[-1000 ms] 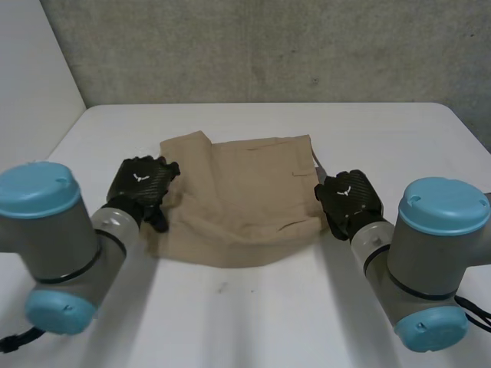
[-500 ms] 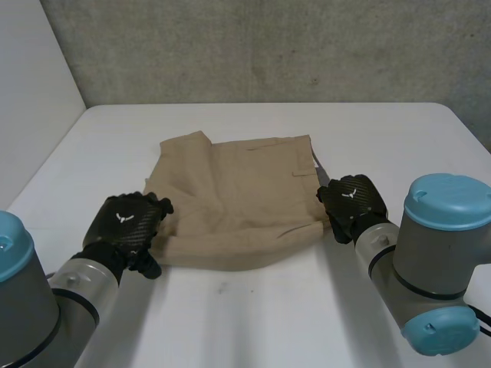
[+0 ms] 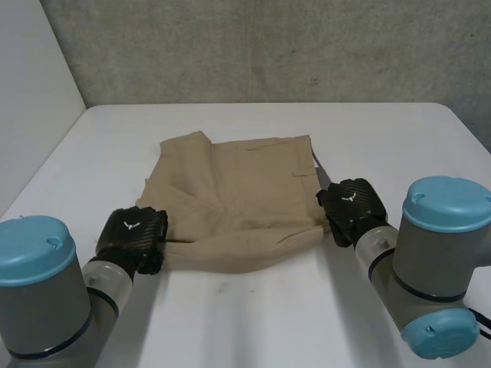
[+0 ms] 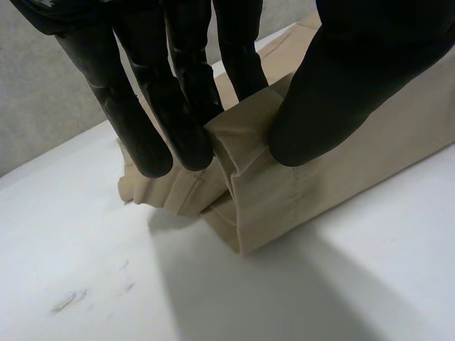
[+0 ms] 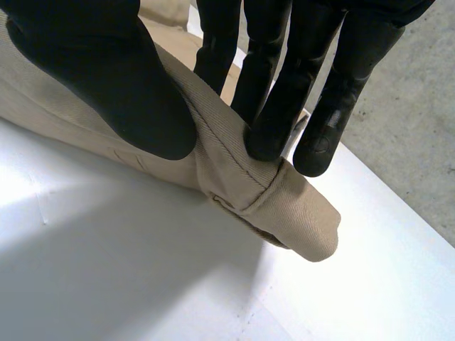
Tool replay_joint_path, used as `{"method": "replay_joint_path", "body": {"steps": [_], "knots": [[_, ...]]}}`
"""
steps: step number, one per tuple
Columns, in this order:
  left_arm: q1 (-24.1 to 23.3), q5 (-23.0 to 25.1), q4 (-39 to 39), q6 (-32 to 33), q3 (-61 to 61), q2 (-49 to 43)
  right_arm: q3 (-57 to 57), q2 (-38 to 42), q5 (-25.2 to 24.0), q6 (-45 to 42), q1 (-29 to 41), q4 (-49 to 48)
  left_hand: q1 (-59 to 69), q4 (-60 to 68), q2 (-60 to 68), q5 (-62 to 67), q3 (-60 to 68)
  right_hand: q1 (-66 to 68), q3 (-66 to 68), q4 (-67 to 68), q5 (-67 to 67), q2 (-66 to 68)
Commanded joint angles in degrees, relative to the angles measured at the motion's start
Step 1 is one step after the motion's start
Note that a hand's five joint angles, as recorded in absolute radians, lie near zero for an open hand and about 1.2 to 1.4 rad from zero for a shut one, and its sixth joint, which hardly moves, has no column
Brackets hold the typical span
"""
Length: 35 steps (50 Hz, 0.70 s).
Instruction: Fold the shorts.
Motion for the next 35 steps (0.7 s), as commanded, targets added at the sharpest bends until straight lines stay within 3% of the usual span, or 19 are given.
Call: {"method": "replay_joint_path", "body": {"steps": [1, 6, 9, 10, 16, 24, 29, 35], "knots": [[-1.02, -0.02, -4.45, 2.72, -2.23, 9.0, -0.78, -2.55, -0.5, -1.44, 0.11, 7.03, 15.09, 11.76, 11.88, 14.96, 12.09, 23.93, 11.07, 11.84, 13.17, 12.52], [-0.93, 0.15, -16.55, 12.45, -2.93, 20.41, -1.74, -8.08, -2.7, -7.48, -0.33, 18.44, 15.09, 11.76, 11.88, 14.96, 12.09, 23.93, 11.07, 11.84, 13.17, 12.52], [-0.85, 0.15, -20.37, 14.85, -2.93, 23.16, -1.75, -10.63, -3.67, -11.54, -0.33, 22.77, 15.09, 11.76, 11.88, 14.96, 12.09, 23.93, 11.07, 11.84, 13.17, 12.52], [-0.58, 0.24, -25.07, 17.29, -2.67, 26.38, -1.66, -12.64, -3.76, -14.07, -0.42, 25.56, 15.09, 11.76, 11.88, 14.96, 12.09, 23.93, 11.07, 11.84, 13.17, 12.52], [-0.76, 0.42, -32.31, 18.72, -2.76, 29.4, -0.6, -17.58, -4.11, -20.25, -0.33, 32.89, 15.09, 11.76, 11.88, 14.96, 12.09, 23.93, 11.07, 11.84, 13.17, 12.52], [-0.85, 2.7, -33.11, 18.55, -3.9, 27.48, 1.24, -18.38, -5.34, -22.19, 0.19, 36.67, 15.09, 11.76, 11.88, 14.96, 12.09, 23.93, 11.07, 11.84, 13.17, 12.52], [-0.41, 3.49, -31.62, 18.81, -2.67, 23.78, 1.51, -14.87, -5.69, -22.71, 0.19, 36.4, 15.09, 11.76, 11.88, 14.96, 12.09, 23.93, 11.07, 11.84, 13.17, 12.52], [0.56, 3.41, -22.23, 20.39, 5.14, 12.72, -4.89, -8.54, -5.69, -22.36, -0.33, 31.94, 15.09, 11.76, 11.88, 14.96, 12.09, 23.93, 11.07, 11.84, 13.17, 12.52]]}}
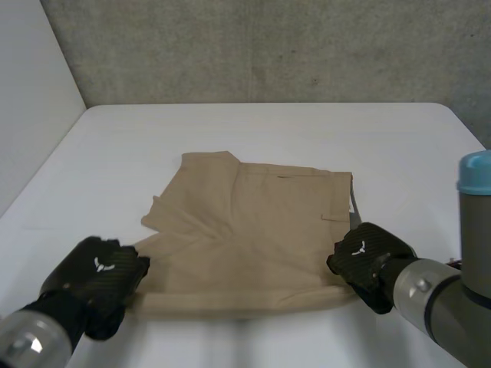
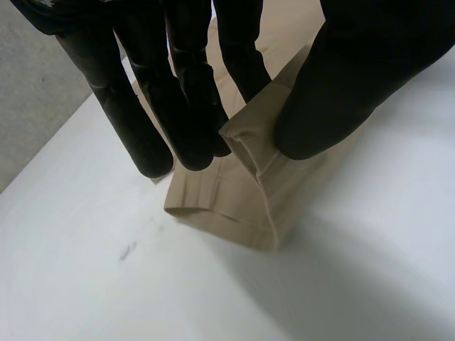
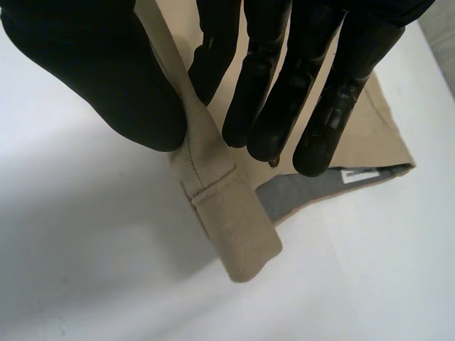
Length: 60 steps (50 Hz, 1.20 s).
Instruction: Fold the shorts.
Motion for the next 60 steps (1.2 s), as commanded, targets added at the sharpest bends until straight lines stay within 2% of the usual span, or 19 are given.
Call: {"method": "replay_joint_path", "body": {"steps": [1, 7, 12, 14, 16, 20, 24, 35, 36, 37, 38, 39, 40, 41, 43, 46, 52, 56, 60], "knots": [[1.33, 0.04, 10.01, 1.95, 8.45, -11.91, -6.88, 7.05, -0.03, 0.47, -0.39, -5.24, 15.09, 11.55, 11.87, 14.96, 12.01, 23.93, 11.07, 11.84, 13.17, 12.52], [1.87, -0.05, 20.11, 5.46, 20.3, -24.54, -16.1, 13.73, 0.06, 1.0, -0.39, -9.9, 15.09, 11.55, 11.87, 14.96, 12.01, 23.93, 11.07, 11.84, 13.17, 12.52], [1.78, -0.22, 24.44, 8.02, 28.68, -33.45, -27.26, 23.39, 0.32, 0.91, -0.21, -12.71, 15.09, 11.55, 11.87, 14.96, 12.01, 23.93, 11.07, 11.84, 13.17, 12.52], [1.69, -0.49, 27.24, 10.9, 37.59, -41.93, -32.27, 28.05, 0.5, 0.65, -0.3, -14.73, 15.09, 11.55, 11.87, 14.96, 12.01, 23.93, 11.07, 11.84, 13.17, 12.52], [1.69, -0.4, 28.39, 12.23, 41.75, -45.39, -35.79, 31.21, 0.84, 0.65, -0.39, -16.31, 15.09, 11.55, 11.87, 14.96, 12.01, 23.93, 11.07, 11.84, 13.17, 12.52], [1.95, 0.04, 32.61, 14.69, 50.81, -53.21, -42.29, 37.28, 2.16, 0.38, -0.13, -18.87, 15.09, 11.55, 11.87, 14.96, 12.01, 23.93, 11.07, 11.84, 13.17, 12.52], [2.13, 1.18, 38.05, 16.27, 60.64, -61.9, -53.37, 47.3, 4.54, -1.37, 0.05, -23.78, 15.09, 11.55, 11.87, 14.96, 12.01, 23.93, 11.07, 11.84, 13.17, 12.52], [4.41, 5.75, 39.65, 16.37, 75.34, -74.93, -70.42, 61.63, 4.71, -6.91, 0.31, -28.01, 15.09, 11.55, 11.87, 14.96, 12.01, 23.93, 11.07, 11.84, 13.17, 12.52], [4.41, 5.93, 39.73, 16.37, 75.52, -75.29, -71.21, 62.16, 4.71, -7.0, 0.31, -28.01, 15.09, 11.55, 11.87, 14.96, 12.01, 14.33, 1.47, 2.24, 3.57, 2.92], [4.41, 6.45, 39.82, 16.37, 75.26, -75.55, -72.09, 62.69, 4.71, -7.0, 0.31, -28.01, 15.09, 11.55, 11.87, 14.96, 12.01, -19.57, -32.43, -31.66, -30.33, -30.98], [4.41, 6.72, 39.82, 16.37, 75.09, -75.55, -72.19, 62.87, 4.8, -7.0, 0.31, -28.1, 11.95, 8.41, 8.73, 11.82, 8.87, -38.39, -51.26, -50.49, -49.16, -49.8], [4.5, 6.81, 39.91, 16.37, 74.82, -75.55, -72.28, 62.87, 4.72, -6.83, 0.31, -28.19, -2.41, -5.95, -5.62, -2.53, -5.48, -46.07, -58.93, -58.16, -56.83, -57.48], [4.5, 6.81, 39.91, 16.37, 74.82, -75.55, -72.28, 62.87, 4.71, -6.82, 0.31, -28.19, -2.55, -6.09, -5.76, -2.68, -5.63, -46.07, -58.93, -58.16, -56.83, -57.48], [4.41, 6.98, 40.0, 16.45, 73.86, -75.12, -72.36, 62.61, 4.54, -6.22, 0.23, -28.88, -54.91, -58.45, -58.13, -55.04, -57.99, -46.07, -58.93, -58.16, -56.83, -57.48], [4.41, 7.16, 40.35, 16.46, 72.45, -74.24, -72.28, 62.43, 4.45, -5.95, 0.4, -29.42, -51.86, -55.4, -55.07, -51.99, -54.94, -46.07, -58.93, -58.16, -56.83, -57.48], [4.33, 7.07, 43.24, 16.37, 69.12, -70.56, -71.93, 61.2, 4.8, -4.63, -0.04, -29.42, -54.91, -58.45, -58.13, -55.04, -57.99, -46.07, -58.93, -58.16, -56.83, -57.48], [3.98, 6.46, 48.96, 15.75, 58.59, -60.03, -61.15, 45.59, 4.45, 7.73, -0.48, -28.8, -54.91, -58.45, -58.13, -55.04, -57.99, -46.07, -58.93, -58.16, -56.83, -57.48], [3.54, 6.19, 49.05, 14.7, 50.95, -53.34, -55.16, 39.95, 4.01, 12.5, -0.65, -28.63, -54.91, -58.45, -58.13, -55.04, -57.99, -46.07, -58.93, -58.16, -56.83, -57.48], [3.45, 5.93, 48.35, 10.94, 43.65, -47.45, -42.69, 29.58, 0.16, 19.18, -2.84, -25.04, -54.91, -58.45, -58.13, -55.04, -57.99, -46.07, -58.93, -58.16, -56.83, -57.48]]}}
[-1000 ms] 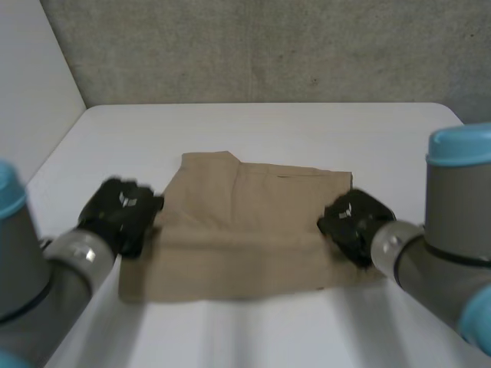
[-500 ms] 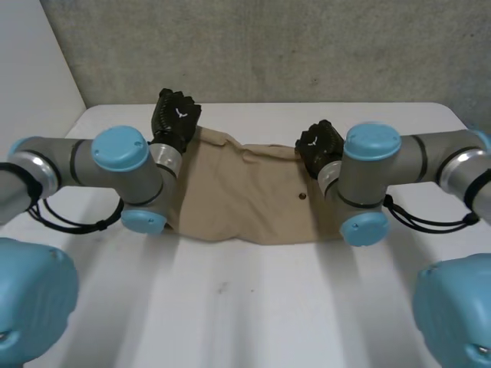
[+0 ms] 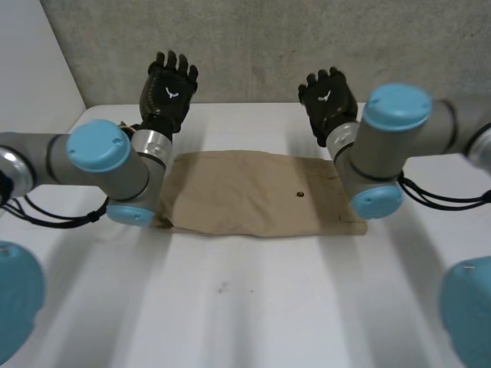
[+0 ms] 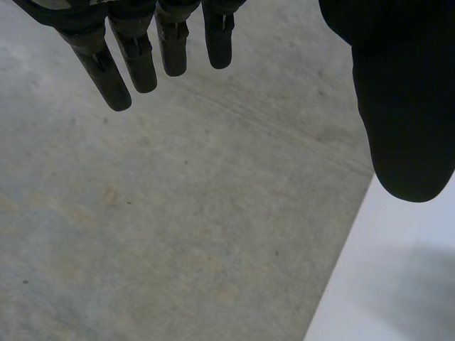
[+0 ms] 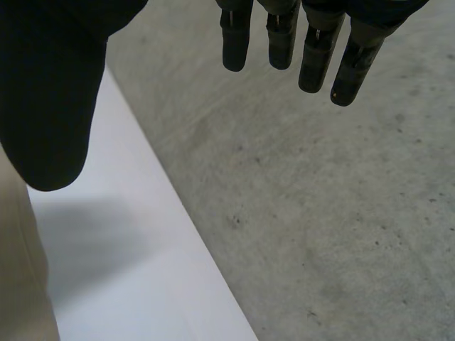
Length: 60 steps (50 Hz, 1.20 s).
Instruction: Fold the shorts.
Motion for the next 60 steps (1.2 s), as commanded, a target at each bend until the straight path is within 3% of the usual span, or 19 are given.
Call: {"method": "replay_joint_path", "body": {"steps": [1, 10, 16, 20, 40, 45, 55, 60], "knots": [[-0.45, -0.72, -0.57, -5.79, -14.38, 11.99, 17.96, -15.36, -4.46, 10.84, -2.89, 4.55, -1.15, -1.71, -1.62, -2.6, -2.22, -1.49, -2.12, -3.16, -3.87, -2.22], [0.16, -2.74, -9.88, -23.54, -25.46, 20.87, 31.06, -21.35, -6.57, 22.61, -7.29, 13.0, -0.77, -1.33, -1.24, -2.22, -1.84, -1.49, -2.12, -3.16, -3.87, -2.22], [0.43, -2.92, -18.57, -32.68, -29.24, 22.81, 39.76, -22.41, -6.4, 23.68, -8.43, 10.55, -0.94, -1.5, -1.4, -2.39, -2.01, 2.46, 1.83, 0.79, 0.07, 1.73], [0.78, -3.01, -20.78, -35.15, -31.61, 24.03, 43.46, -22.23, -6.4, 23.59, -9.49, 6.33, -0.94, -1.5, -1.4, -2.39, -2.01, 7.84, 7.2, 6.17, 5.45, 7.1], [1.75, -2.83, -19.91, -35.6, -37.33, 25.53, 43.02, -14.5, -6.31, 21.57, -11.16, -0.53, -0.94, -1.5, -1.4, -2.39, -2.01, 31.55, 30.92, 29.88, 29.17, 30.82], [1.66, -2.83, -19.82, -35.51, -37.42, 25.53, 42.67, -13.97, -5.7, 20.07, -11.51, -1.32, -1.1, -1.67, -1.57, -2.55, -2.17, 68.44, 67.8, 66.77, 66.05, 67.7], [1.83, -2.92, -19.82, -35.51, -37.77, 25.71, 42.06, -14.32, -5.43, 18.67, -15.46, -1.06, -1.11, -1.67, -1.57, -2.55, -2.18, 68.51, 67.88, 66.84, 66.13, 67.78], [2.1, -3.01, -19.91, -35.51, -38.56, 27.11, 42.23, -16.77, -4.47, 12.35, -19.59, 1.74, -0.94, -1.5, -1.4, -2.39, -2.01, 68.51, 67.88, 66.84, 66.13, 67.78]]}}
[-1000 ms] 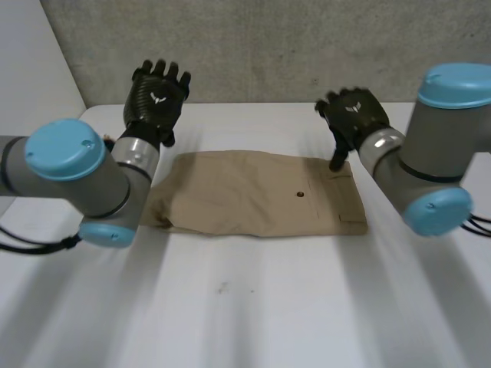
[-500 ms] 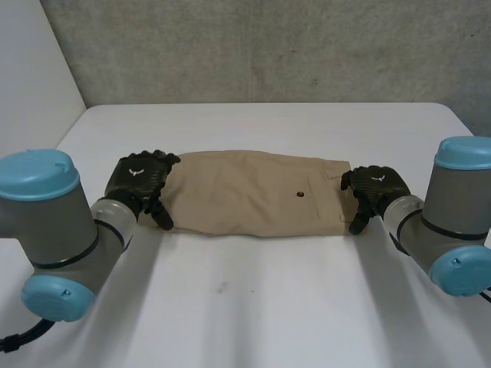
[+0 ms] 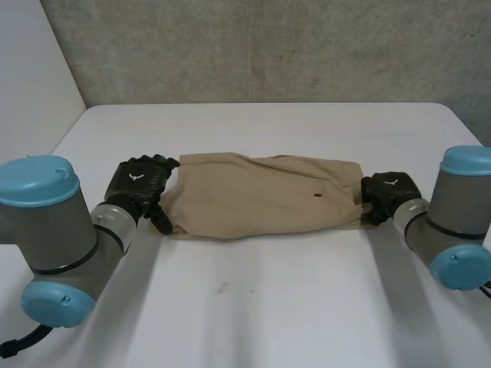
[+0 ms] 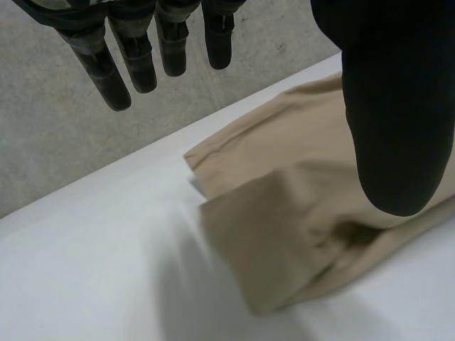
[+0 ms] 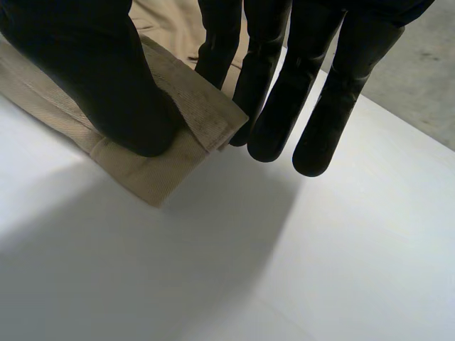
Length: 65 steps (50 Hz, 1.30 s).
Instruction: Fold the shorts.
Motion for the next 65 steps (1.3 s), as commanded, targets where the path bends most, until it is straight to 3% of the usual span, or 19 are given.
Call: {"method": "replay_joint_path", "body": {"steps": [1, 6, 11, 22, 28, 35, 36, 38, 39, 42, 43, 46, 47, 49, 51, 54, 55, 65], "knots": [[0.4, -0.01, -0.09, 0.0, -1.39, 1.97, -0.12, -3.86, 1.98, -9.85, -6.83, 4.37, -1.11, -1.67, -1.57, -2.55, -2.17, 29.67, 12.45, 11.91, 17.67, 13.57], [0.66, 0.07, -0.09, 0.0, -2.36, 3.38, -1.43, -5.45, 4.36, -20.76, -11.68, 6.49, -1.11, -1.67, -1.57, -2.55, -2.18, 29.67, 12.45, 11.91, 17.67, 13.57], [0.58, 0.07, 0.0, 0.0, -2.45, 3.91, -2.84, -6.94, 4.98, -28.42, -10.82, 6.66, -1.11, -1.67, -1.57, -2.55, -2.18, 29.67, 12.45, 11.91, 17.67, 13.57], [0.49, -0.1, 0.0, 0.0, -2.89, 4.43, -10.4, -7.48, 2.26, -33.34, 8.86, 6.22, -1.11, -1.67, -1.57, -2.55, -2.18, 29.67, 12.45, 11.91, 17.67, 13.57], [0.4, -0.1, -0.09, 0.0, -3.07, 4.96, -10.06, -1.87, -6.69, -45.27, 21.77, 6.75, -1.11, -1.67, -1.57, -2.55, -2.18, 29.67, 12.45, 11.91, 17.67, 13.57], [0.14, 0.07, -0.09, 0.0, -2.98, 5.05, -9.17, 2.97, -11.63, -50.93, 26.72, 8.16, -1.11, -1.67, -1.57, -2.55, -2.18, 29.67, 12.45, 11.91, 17.67, 13.57], [0.14, 0.07, -0.09, 0.0, -2.98, 5.05, -9.26, 3.07, -11.72, -50.93, 26.72, 8.16, -1.11, -1.67, -1.57, -2.55, -2.18, 27.56, 10.34, 9.8, 15.56, 11.47], [0.05, 0.16, 0.0, 0.09, -2.81, 5.05, -9.61, 3.07, -12.25, -50.32, 26.54, 7.55, -1.11, -1.67, -1.57, -2.55, -2.18, 3.45, -13.77, -14.31, -8.55, -12.65], [-0.04, 0.16, 0.0, 0.17, -2.54, 5.05, -9.78, 2.64, -12.42, -49.62, 26.37, 6.24, -1.11, -1.67, -1.57, -2.55, -2.18, -18.33, -35.55, -36.09, -30.33, -34.43], [-0.13, 0.16, 0.0, 0.35, -2.02, 5.05, -9.61, 0.01, -12.34, -46.55, 25.58, 3.16, -1.11, -1.67, -1.57, -2.55, -2.18, -38.2, -55.42, -55.96, -50.2, -54.29], [-0.13, 0.16, 0.0, 0.35, -2.01, 5.05, -9.61, -0.01, -12.34, -46.53, 25.58, 3.15, -1.11, -1.67, -1.57, -2.55, -2.18, -38.23, -55.45, -55.99, -50.23, -54.33], [-0.22, 0.25, 0.35, 0.53, -0.87, 5.05, -6.98, -7.9, -12.69, -33.38, 21.63, -1.94, -0.94, -1.5, -1.4, -2.39, -2.01, -40.33, -57.55, -58.09, -52.33, -56.43], [-0.3, 0.16, 0.78, 0.61, -0.09, 4.96, -6.97, -7.92, -12.69, -33.35, 21.62, -1.95, -0.94, -1.5, -1.4, -2.39, -2.01, -40.33, -57.55, -58.09, -52.33, -56.43], [-0.56, 0.16, 1.05, 0.62, 0.88, 4.87, -4.0, -10.89, -12.34, -20.23, 18.82, -4.84, -0.94, -1.5, -1.4, -2.39, -2.01, -40.33, -57.55, -58.09, -52.33, -56.43], [-1.01, 0.16, 1.32, 0.7, 1.94, 4.61, -3.46, -11.87, -12.16, -16.91, 18.02, -5.11, -0.94, -1.5, -1.4, -2.39, -2.01, -40.33, -57.55, -58.09, -52.33, -56.43], [-2.32, 0.07, 1.58, 0.62, 5.02, 3.99, -0.48, -17.49, -11.72, -4.28, 14.51, -5.38, -0.77, -1.33, -1.24, -2.22, -1.84, -40.33, -57.55, -58.09, -52.33, -56.43], [-4.94, -0.1, 1.58, 0.35, 9.02, 1.38, 0.66, -18.89, -11.63, -0.17, 13.02, -5.46, -0.61, -1.17, -1.07, -2.05, -1.67, -40.33, -57.55, -58.09, -52.33, -56.43], [-14.01, 0.07, 1.58, 0.26, 22.49, -7.77, 4.28, -20.75, -10.93, 13.31, 3.88, -3.89, 0.57, 0.01, 0.11, -0.87, -0.5, -40.33, -57.55, -58.09, -52.33, -56.43]]}}
